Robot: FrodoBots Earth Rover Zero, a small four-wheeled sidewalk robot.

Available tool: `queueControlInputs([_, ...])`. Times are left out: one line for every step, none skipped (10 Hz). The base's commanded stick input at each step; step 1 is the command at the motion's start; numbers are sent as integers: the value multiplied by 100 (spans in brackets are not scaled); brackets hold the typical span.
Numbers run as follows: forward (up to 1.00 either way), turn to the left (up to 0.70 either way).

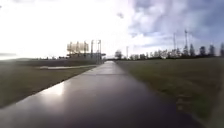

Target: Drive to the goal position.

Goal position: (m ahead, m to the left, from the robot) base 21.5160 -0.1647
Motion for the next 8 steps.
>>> queueControlInputs([100,0])
queueControlInputs([100,0])
queueControlInputs([100,0])
queueControlInputs([100,0])
queueControlInputs([100,0])
queueControlInputs([100,0])
queueControlInputs([100,0])
queueControlInputs([100,0])
